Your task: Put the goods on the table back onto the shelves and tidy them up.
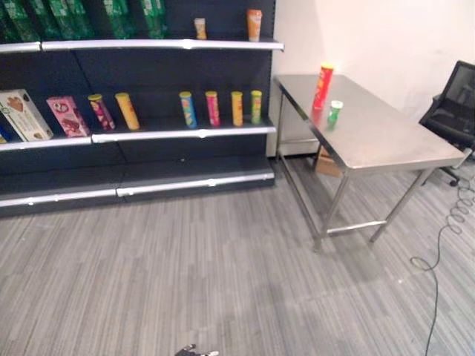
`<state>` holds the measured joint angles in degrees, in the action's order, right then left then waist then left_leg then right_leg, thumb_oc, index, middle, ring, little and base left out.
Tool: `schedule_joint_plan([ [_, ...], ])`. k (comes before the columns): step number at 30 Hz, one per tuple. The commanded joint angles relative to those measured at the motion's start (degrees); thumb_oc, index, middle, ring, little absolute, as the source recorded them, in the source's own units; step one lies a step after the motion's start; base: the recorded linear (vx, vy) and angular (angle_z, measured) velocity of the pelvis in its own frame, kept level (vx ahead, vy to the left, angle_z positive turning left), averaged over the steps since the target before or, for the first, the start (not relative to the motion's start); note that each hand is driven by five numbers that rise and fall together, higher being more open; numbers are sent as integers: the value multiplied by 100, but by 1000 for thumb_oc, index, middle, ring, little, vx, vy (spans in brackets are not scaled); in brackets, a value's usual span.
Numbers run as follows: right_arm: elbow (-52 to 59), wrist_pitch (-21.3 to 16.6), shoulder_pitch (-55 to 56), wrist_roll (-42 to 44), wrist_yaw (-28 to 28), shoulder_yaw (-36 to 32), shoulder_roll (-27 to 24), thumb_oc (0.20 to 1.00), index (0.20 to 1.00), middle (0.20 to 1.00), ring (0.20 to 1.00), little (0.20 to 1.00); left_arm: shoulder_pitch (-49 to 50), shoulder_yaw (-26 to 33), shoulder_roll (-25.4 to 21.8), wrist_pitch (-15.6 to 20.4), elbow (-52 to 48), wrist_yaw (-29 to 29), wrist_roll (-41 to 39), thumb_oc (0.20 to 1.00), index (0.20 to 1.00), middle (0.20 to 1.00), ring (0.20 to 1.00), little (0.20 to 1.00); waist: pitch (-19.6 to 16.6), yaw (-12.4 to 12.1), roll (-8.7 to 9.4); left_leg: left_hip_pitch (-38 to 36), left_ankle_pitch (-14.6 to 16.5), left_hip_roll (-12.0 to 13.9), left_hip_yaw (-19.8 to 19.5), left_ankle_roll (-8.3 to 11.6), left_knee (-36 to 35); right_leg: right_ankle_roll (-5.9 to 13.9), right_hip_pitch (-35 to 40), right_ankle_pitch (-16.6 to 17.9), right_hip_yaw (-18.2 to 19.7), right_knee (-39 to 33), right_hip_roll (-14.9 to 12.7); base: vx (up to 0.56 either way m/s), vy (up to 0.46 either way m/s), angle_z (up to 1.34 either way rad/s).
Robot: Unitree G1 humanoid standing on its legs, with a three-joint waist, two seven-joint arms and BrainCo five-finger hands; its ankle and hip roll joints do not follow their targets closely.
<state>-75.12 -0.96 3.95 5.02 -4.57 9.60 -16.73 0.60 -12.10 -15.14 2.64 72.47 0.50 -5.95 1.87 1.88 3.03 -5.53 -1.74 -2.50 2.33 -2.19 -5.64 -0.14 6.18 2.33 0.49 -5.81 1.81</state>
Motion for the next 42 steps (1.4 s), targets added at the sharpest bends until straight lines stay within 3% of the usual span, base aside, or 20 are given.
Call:
schedule_joint_plan([
  [1, -96, -91, -329, 28, -7, 184, -132, 1000, 1000, 1000, 1000, 1000, -319, -100, -43, 158, 153, 86, 163, 1000, 1000, 1000, 1000, 1000, 157, 132, -136, -160, 507, 129, 49, 266, 64, 557, -162, -432, 155, 291, -163, 0, 0, 0],
  [42, -91, -89, -354, -44, -17, 354, -195, 1000, 1000, 1000, 1000, 1000, -357, -458, -88, 139, 232, -54, 871, 1000, 1000, 1000, 1000, 1000, 185, 165, -138, -185, 485, 216, -61, 313, 128, 468, -120, -524, 216, 346, -32, 0, -6, 0],
])
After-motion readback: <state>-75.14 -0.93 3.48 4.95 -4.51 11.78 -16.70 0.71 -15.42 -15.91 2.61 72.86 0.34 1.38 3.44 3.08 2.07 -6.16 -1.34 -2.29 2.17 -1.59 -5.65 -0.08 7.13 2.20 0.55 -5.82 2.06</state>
